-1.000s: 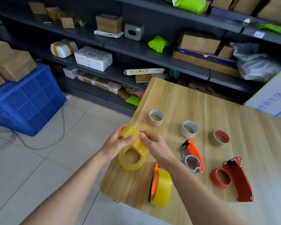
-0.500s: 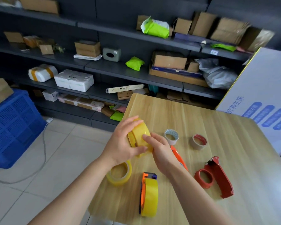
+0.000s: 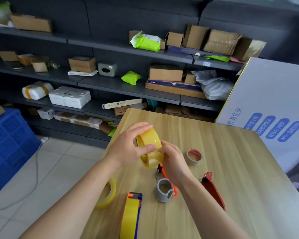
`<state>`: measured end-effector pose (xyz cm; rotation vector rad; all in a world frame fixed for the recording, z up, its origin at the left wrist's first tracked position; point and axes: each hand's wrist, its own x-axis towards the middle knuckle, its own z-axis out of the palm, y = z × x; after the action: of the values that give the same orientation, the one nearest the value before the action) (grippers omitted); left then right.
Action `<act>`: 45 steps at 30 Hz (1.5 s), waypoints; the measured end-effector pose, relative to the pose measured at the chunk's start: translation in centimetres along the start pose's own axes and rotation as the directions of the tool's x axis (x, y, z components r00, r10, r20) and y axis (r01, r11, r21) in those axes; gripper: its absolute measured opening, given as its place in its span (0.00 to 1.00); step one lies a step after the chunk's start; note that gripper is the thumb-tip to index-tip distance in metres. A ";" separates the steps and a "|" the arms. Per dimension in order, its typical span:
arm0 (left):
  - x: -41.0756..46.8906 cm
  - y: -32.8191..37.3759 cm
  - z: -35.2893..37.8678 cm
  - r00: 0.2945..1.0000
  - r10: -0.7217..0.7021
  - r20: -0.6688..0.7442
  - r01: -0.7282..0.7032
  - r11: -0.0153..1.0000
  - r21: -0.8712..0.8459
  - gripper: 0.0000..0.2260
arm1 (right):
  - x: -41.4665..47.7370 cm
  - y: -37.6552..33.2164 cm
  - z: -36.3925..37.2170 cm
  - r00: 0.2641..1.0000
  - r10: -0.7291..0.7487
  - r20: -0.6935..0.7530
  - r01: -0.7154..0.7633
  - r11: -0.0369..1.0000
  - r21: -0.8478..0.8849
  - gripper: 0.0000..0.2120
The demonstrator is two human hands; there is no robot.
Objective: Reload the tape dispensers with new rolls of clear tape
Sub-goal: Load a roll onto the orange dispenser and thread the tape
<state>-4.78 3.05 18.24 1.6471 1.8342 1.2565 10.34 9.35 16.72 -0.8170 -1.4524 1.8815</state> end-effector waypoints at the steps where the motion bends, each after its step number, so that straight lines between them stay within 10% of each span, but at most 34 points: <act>1: 0.5 0.4 0.8 0.999 -0.031 -0.011 0.031 0.999 -0.023 0.26 | 0.0 -0.5 -0.9 1.000 0.003 0.030 -0.004 1.000 0.006 0.23; 11: 3.9 4.8 6.4 0.917 -0.396 0.057 0.384 0.833 -0.398 0.13 | -0.9 -4.3 -8.2 0.946 -0.006 0.323 -0.017 0.997 0.071 0.20; 23: 5.9 6.8 8.6 0.968 -0.230 -0.100 0.206 0.957 -0.202 0.23 | -0.1 -5.9 -10.5 0.998 0.003 0.056 -0.001 1.000 -0.022 0.08; 32: 7.1 5.3 8.8 0.967 -0.247 -0.053 0.246 0.969 -0.025 0.20 | 1.1 -5.2 -10.2 0.996 0.017 -0.083 -0.032 0.984 -0.177 0.30; 37: 6.5 5.9 8.7 0.979 0.117 -0.170 -0.070 0.963 0.259 0.10 | 2.0 -4.1 -9.6 0.995 0.087 -0.044 -0.093 0.978 -0.188 0.43; 45: 7.4 4.7 8.4 0.967 0.208 -0.146 -0.150 0.931 0.332 0.04 | 2.9 -3.3 -8.4 0.993 0.072 -0.090 -0.095 0.956 -0.277 0.49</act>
<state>2.60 12.61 19.55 1.9682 2.1276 1.2698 15.39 17.25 17.97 -1.0895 -1.6824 1.7026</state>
